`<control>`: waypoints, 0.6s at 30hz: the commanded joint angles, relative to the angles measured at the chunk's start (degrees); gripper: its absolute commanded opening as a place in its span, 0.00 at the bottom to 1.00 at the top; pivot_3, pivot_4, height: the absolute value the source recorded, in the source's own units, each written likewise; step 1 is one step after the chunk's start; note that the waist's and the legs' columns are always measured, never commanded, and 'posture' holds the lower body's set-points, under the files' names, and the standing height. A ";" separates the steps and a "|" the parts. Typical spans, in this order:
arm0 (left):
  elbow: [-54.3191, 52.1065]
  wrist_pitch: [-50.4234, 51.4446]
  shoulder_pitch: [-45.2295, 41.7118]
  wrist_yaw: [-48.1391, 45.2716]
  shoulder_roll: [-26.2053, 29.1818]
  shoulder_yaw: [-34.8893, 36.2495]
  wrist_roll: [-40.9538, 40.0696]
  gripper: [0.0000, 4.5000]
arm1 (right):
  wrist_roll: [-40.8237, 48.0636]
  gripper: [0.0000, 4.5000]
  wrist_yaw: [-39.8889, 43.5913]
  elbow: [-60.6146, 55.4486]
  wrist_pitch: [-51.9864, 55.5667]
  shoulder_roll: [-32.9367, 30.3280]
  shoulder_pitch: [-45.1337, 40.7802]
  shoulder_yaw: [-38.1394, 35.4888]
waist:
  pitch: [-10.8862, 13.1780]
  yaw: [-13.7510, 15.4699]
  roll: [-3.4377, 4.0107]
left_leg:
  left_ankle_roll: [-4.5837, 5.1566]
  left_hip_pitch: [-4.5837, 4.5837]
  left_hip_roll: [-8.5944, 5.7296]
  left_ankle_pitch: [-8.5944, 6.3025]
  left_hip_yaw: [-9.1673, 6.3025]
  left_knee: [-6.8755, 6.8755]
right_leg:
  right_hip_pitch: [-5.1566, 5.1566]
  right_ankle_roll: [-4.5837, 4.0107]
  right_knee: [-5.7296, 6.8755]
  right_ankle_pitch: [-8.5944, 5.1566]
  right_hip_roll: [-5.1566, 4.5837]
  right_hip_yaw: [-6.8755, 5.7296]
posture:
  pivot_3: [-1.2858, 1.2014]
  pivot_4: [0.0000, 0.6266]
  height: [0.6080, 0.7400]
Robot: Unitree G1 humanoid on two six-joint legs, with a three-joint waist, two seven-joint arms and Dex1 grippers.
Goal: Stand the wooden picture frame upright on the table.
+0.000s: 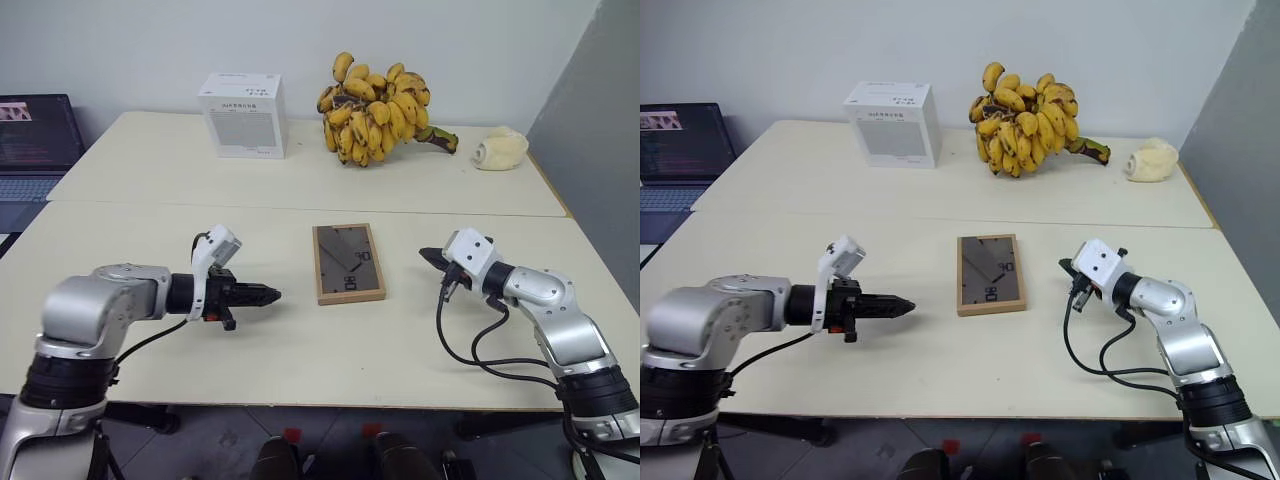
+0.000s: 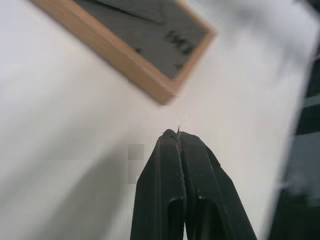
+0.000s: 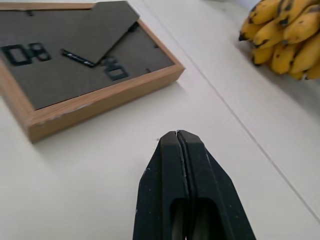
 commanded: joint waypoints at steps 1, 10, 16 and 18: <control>3.89 5.79 -3.60 5.13 -4.63 3.96 -3.56 0.19 | 0.55 0.00 0.95 0.62 -2.24 -0.07 -0.29 -0.19 | 0.01 0.03 0.02 | 0.00 0.00 0.00 0.00 -0.03 0.12 | 0.04 0.02 0.01 -0.01 0.00 -0.02 | 0.52 0.24 1.00; 11.92 8.31 -8.33 12.82 -10.30 7.58 -4.96 0.60 | -1.24 0.00 -0.36 4.02 -4.70 2.76 -1.67 2.30 | 0.04 -0.15 0.06 | 0.00 -0.10 0.00 -0.01 -0.14 0.31 | 0.07 -0.24 0.05 0.15 0.02 -0.09 | 0.52 0.24 1.00; 15.79 12.83 -8.40 17.15 -12.71 4.91 -4.11 0.73 | -2.77 0.00 -1.05 5.94 -7.10 3.65 -2.00 3.37 | 0.04 -0.13 0.06 | -0.01 -0.10 0.00 -0.01 -0.18 0.34 | 0.09 -0.24 0.05 0.15 0.01 -0.13 | 0.52 0.24 1.00; 17.17 13.37 -8.70 18.96 -14.02 4.67 -3.55 0.73 | -3.60 0.00 -1.50 7.42 -8.31 4.23 -2.24 3.82 | 0.04 -0.13 0.06 | -0.01 -0.11 -0.01 -0.01 -0.19 0.36 | 0.10 -0.24 0.05 0.15 0.01 -0.13 | 0.52 0.24 1.00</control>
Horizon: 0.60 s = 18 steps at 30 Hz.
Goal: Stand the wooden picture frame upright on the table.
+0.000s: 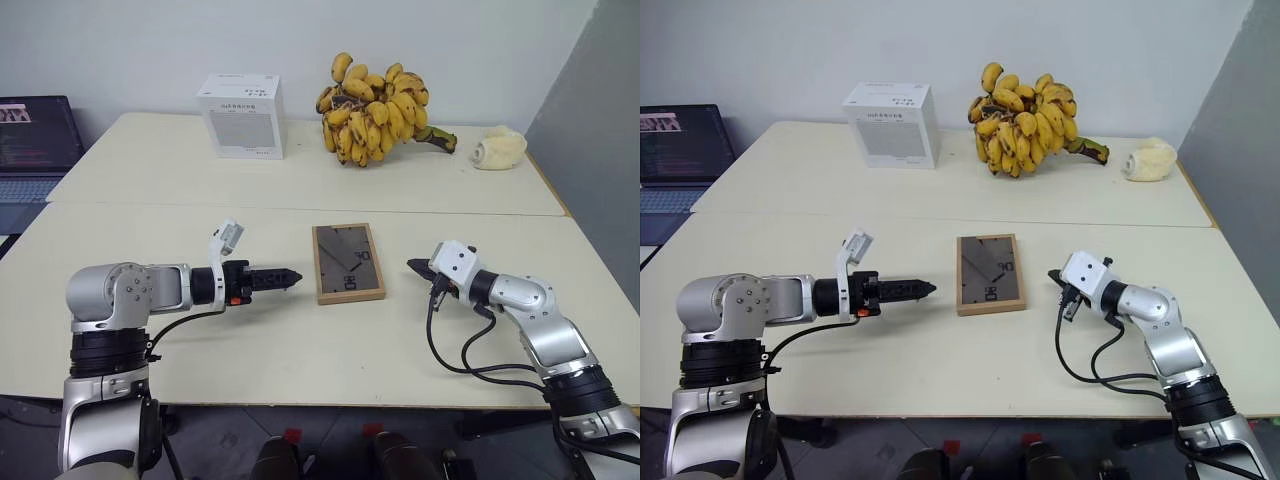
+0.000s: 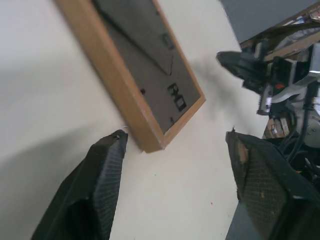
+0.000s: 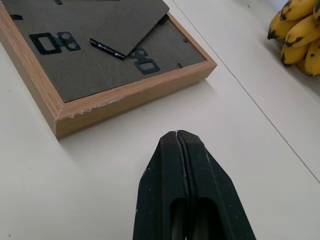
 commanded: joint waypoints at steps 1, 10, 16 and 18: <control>1.96 1.35 -1.42 3.17 -2.11 -0.85 0.54 0.73 | -1.57 0.00 -1.41 2.08 -3.38 1.06 -1.33 0.69 | 0.00 0.00 0.00 | 0.00 -0.01 0.00 0.00 -0.01 0.01 | 0.00 0.00 0.00 0.00 0.00 -0.01 | 0.52 0.24 1.00; 11.87 -1.60 -6.28 8.57 -7.40 1.01 2.43 0.73 | -6.15 0.00 -5.58 11.11 -9.23 5.46 -3.55 3.74 | 0.00 0.02 0.00 | -0.01 -0.01 -0.01 0.01 -0.05 0.01 | 0.00 -0.01 0.04 0.01 0.00 -0.04 | 0.52 0.24 1.00; 17.23 -4.09 -8.33 10.30 -9.80 1.96 2.80 0.73 | -8.42 0.00 -7.98 15.34 -12.09 7.89 -3.81 5.61 | -0.01 0.01 0.01 | -0.02 0.00 -0.02 0.01 -0.07 0.03 | 0.04 -0.01 0.04 0.02 -0.02 -0.06 | 0.52 0.24 1.00; 18.49 -4.92 -8.83 10.64 -10.62 2.35 2.70 0.73 | -8.55 0.00 -8.52 15.39 -12.08 9.17 -3.73 6.08 | -0.02 0.01 0.01 | -0.03 0.00 -0.02 0.02 -0.09 0.04 | 0.07 0.00 0.04 0.02 -0.02 -0.08 | 0.52 0.24 1.00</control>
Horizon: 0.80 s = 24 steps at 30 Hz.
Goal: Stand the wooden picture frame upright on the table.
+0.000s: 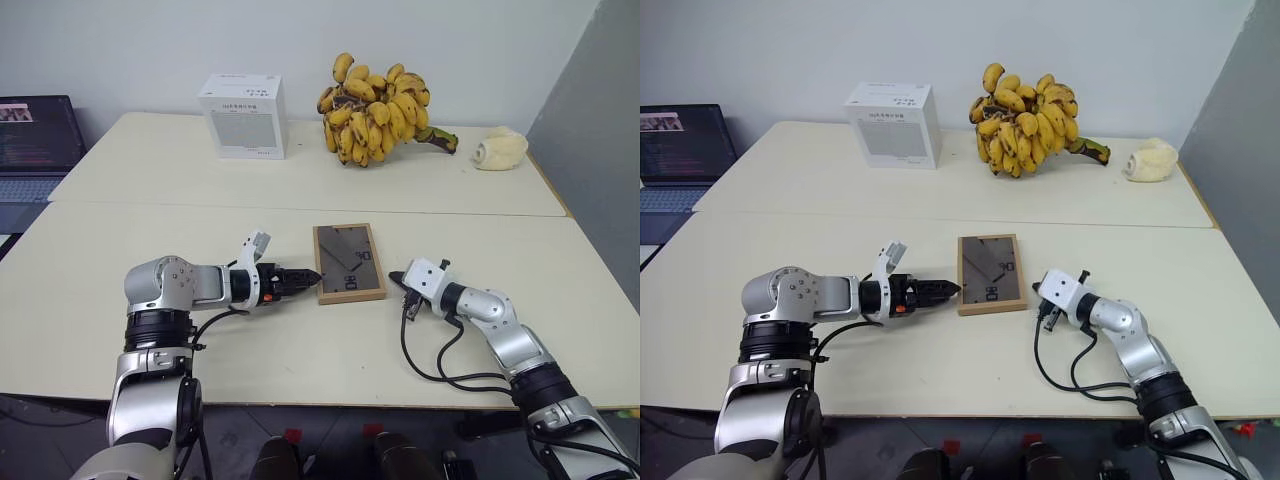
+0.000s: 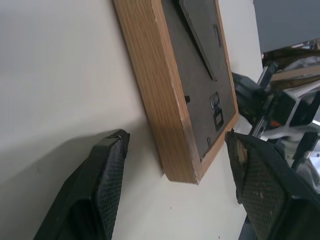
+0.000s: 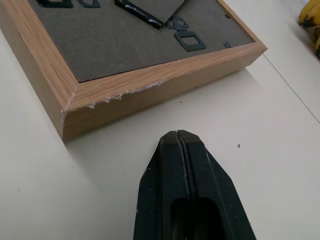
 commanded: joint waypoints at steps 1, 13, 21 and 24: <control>2.59 -2.13 -1.63 1.11 -1.62 1.19 0.23 0.73 | -1.04 0.00 -1.36 -0.07 -0.93 2.17 -0.65 1.20 | -0.01 -0.01 0.01 | 0.00 0.02 0.00 0.00 -0.01 0.00 | 0.02 0.00 0.00 0.00 0.00 -0.01 | 0.52 0.24 1.00; 6.82 -4.35 -3.87 1.44 -3.53 2.10 -0.41 0.73 | -1.44 0.00 -3.26 -2.90 1.17 7.27 -0.06 2.07 | -0.01 -0.02 0.01 | -0.02 0.07 -0.01 0.01 -0.09 0.00 | 0.13 0.01 -0.01 0.00 0.00 -0.07 | 0.52 0.24 1.00; 6.48 -2.93 -3.97 0.10 -2.83 1.81 -1.49 0.73 | -2.04 0.00 -4.38 -1.16 1.20 8.52 -0.96 2.17 | -0.01 -0.05 0.02 | -0.02 0.08 -0.02 0.01 -0.10 -0.01 | 0.14 0.01 -0.02 0.00 0.00 -0.08 | 0.52 0.24 1.00; 5.76 -2.20 -4.01 -1.30 -2.26 1.77 -2.20 0.73 | -2.10 0.00 -4.72 0.57 0.51 7.83 -1.21 1.53 | -0.01 -0.10 0.02 | -0.02 0.08 -0.02 0.01 -0.10 -0.01 | 0.14 0.01 -0.02 0.00 0.00 -0.08 | 0.52 0.24 1.00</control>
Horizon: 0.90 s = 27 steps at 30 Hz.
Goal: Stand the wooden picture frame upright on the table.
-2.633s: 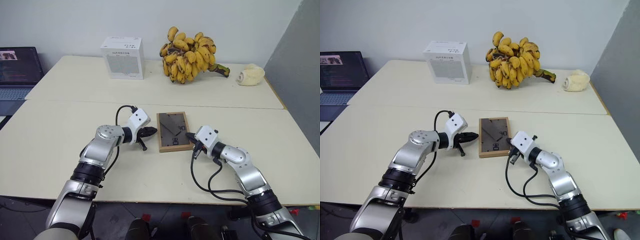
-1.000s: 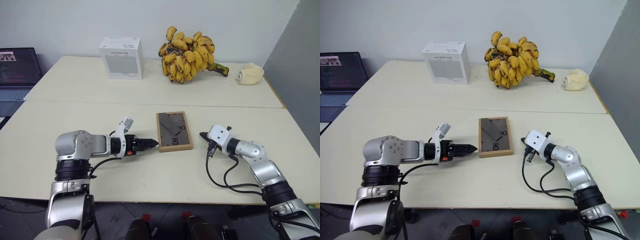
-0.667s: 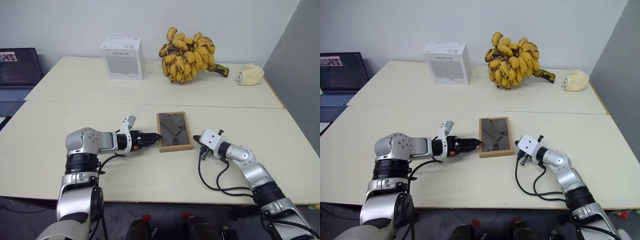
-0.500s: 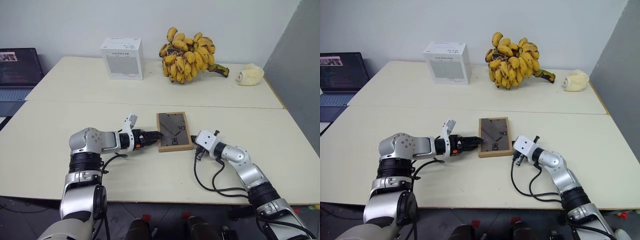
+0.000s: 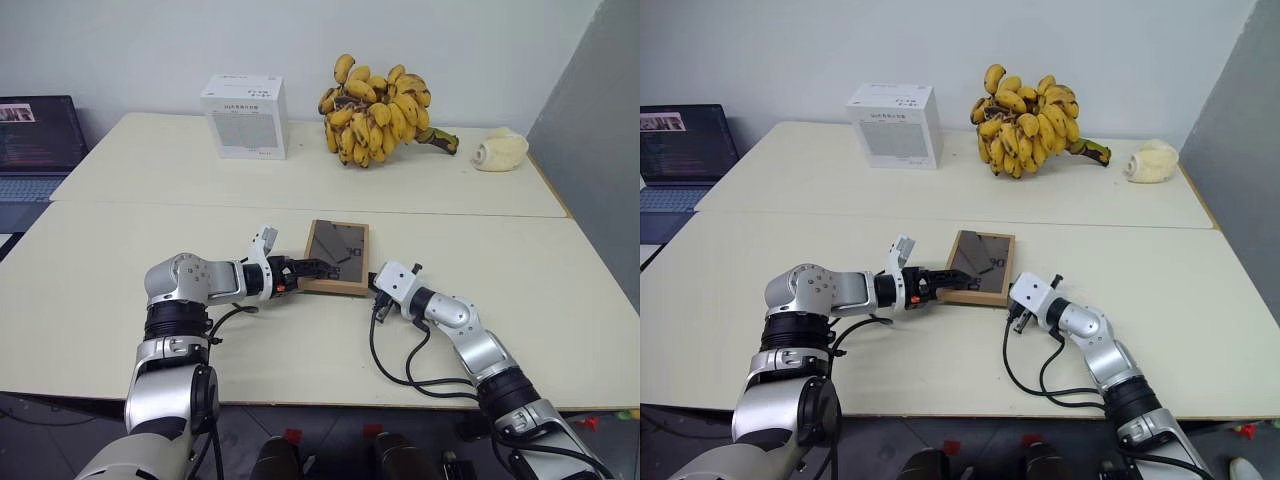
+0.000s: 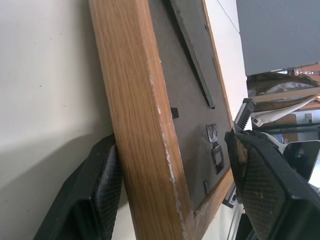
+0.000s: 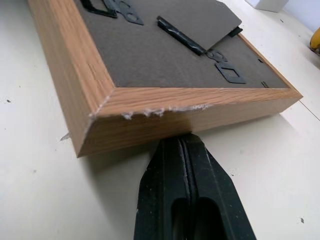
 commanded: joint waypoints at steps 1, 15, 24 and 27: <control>-1.47 1.27 -1.06 -2.61 0.79 0.12 -2.17 0.70 | -0.36 0.00 -0.89 1.61 -1.62 -0.69 -1.23 -0.58 | 0.00 -0.02 0.00 | 0.00 0.00 0.00 0.00 0.00 0.00 | 0.00 0.00 0.00 0.00 0.00 0.00 | 0.52 0.24 1.00; -2.71 2.52 -1.35 -3.51 0.54 2.14 -3.99 0.29 | -0.04 0.00 -1.88 1.20 -1.76 0.04 -0.59 -0.13 | 0.00 0.00 0.00 | 0.00 0.00 -0.01 0.00 -0.02 0.00 | 0.02 0.01 -0.02 0.00 -0.01 -0.02 | 0.52 0.24 1.00; -12.12 -1.73 1.39 -7.27 1.72 -0.14 -4.72 0.29 | 0.29 0.00 -1.38 -1.16 -1.23 -3.21 0.04 -2.06 | 0.02 0.01 0.03 | -0.01 -0.01 -0.01 0.00 -0.03 -0.01 | 0.01 0.01 -0.03 0.00 -0.01 -0.02 | 0.52 0.24 1.00; -16.18 -4.62 2.73 -8.62 2.94 -0.91 -4.54 0.29 | 1.90 0.00 0.36 -4.85 0.05 -6.35 1.28 -4.12 | 0.03 0.21 0.04 | -0.03 -0.05 -0.03 0.00 -0.02 -0.04 | -0.01 0.00 -0.06 0.00 -0.05 -0.02 | 0.52 0.24 1.00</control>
